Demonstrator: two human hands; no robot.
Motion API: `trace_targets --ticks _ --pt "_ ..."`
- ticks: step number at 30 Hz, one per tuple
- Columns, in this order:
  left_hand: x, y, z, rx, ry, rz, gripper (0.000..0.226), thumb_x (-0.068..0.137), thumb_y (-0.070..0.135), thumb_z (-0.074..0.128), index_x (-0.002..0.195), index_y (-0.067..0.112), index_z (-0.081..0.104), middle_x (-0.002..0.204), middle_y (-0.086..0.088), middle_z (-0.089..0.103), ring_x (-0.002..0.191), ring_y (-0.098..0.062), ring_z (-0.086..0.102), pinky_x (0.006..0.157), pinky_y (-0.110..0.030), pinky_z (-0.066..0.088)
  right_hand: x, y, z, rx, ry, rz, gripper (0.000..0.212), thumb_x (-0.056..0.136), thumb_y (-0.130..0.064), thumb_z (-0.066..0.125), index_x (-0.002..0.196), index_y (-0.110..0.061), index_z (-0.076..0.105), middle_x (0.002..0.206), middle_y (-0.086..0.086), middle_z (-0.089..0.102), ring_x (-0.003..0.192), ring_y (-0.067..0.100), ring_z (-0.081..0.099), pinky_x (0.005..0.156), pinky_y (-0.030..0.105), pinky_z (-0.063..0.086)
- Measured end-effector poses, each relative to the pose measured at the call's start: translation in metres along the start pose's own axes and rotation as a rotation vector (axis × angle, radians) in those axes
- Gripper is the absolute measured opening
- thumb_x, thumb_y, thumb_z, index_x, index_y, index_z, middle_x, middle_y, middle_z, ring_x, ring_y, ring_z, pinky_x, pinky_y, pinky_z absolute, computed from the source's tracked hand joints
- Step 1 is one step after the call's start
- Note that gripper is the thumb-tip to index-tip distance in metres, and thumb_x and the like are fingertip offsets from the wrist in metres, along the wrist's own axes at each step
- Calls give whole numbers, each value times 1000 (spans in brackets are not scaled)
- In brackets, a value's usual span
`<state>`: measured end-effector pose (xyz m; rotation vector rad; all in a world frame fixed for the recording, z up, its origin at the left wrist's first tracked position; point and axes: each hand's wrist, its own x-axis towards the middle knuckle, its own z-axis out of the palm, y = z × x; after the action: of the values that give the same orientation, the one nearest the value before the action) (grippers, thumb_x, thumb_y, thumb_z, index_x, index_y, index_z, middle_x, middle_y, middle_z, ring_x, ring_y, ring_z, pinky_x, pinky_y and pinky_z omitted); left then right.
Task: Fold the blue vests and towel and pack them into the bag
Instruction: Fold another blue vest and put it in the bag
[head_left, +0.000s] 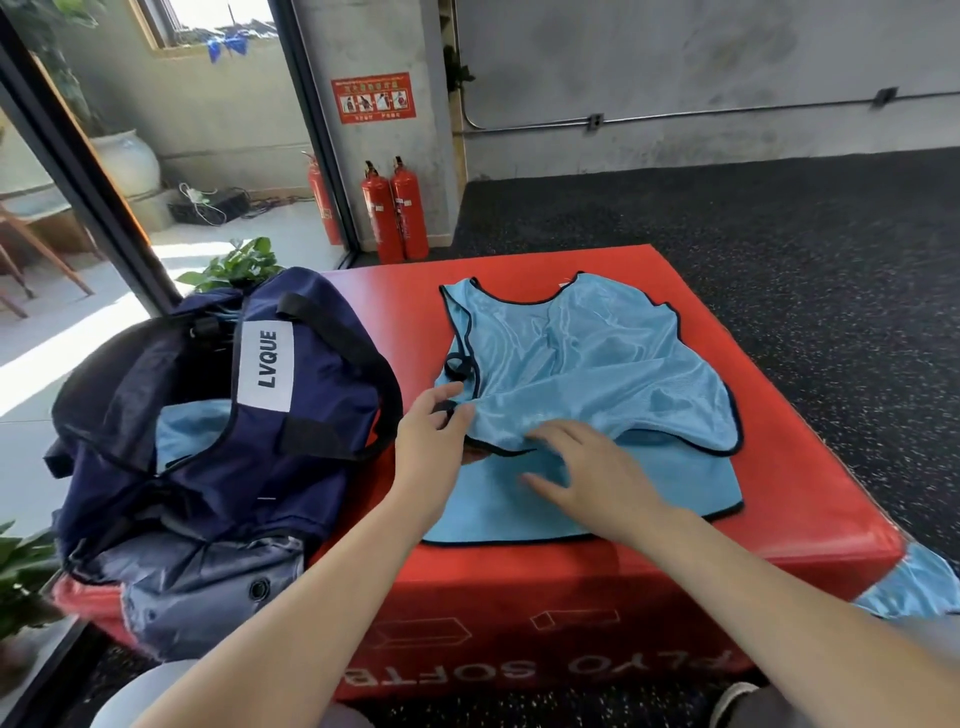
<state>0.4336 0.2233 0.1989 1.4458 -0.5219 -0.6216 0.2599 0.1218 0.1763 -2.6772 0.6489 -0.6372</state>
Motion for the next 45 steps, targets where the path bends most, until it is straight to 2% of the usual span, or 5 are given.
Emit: trace_targets --ticks 15,22,27,39,45 --pt "0 11 -17 31 -101 28 16 96 5 64 104 15 74 96 -9 75 89 -20 70 97 -46 56 23 -23 6 202 320 -7 22 90 -35 56 101 -25 72 95 -14 70 86 8 66 76 33 55" --pt "-11 20 -23 640 -155 514 30 81 41 80 110 36 73 127 16 54 110 -4 56 88 -19 48 28 -19 -3 248 200 -18 18 98 -32 64 110 -23 75 98 -10 75 88 7 66 79 32 53" --pt "-11 15 -21 772 -143 759 13 88 19 76 101 22 78 101 15 66 90 -1 60 85 -26 52 22 -16 -10 289 117 -7 19 97 -33 64 109 -24 76 93 -10 75 82 4 64 74 23 48" --pt "-26 24 -4 694 -357 493 29 93 16 70 120 25 71 87 17 68 67 1 65 67 -6 42 11 -1 -23 274 55 71 17 95 -30 67 109 -27 76 95 -15 74 83 -4 61 76 12 41" --pt "-14 35 -17 776 -146 636 19 95 7 62 103 18 76 73 23 60 71 3 64 73 -10 47 11 4 -30 219 109 117 16 94 -28 70 108 -27 77 100 -15 74 88 -2 60 80 10 43"
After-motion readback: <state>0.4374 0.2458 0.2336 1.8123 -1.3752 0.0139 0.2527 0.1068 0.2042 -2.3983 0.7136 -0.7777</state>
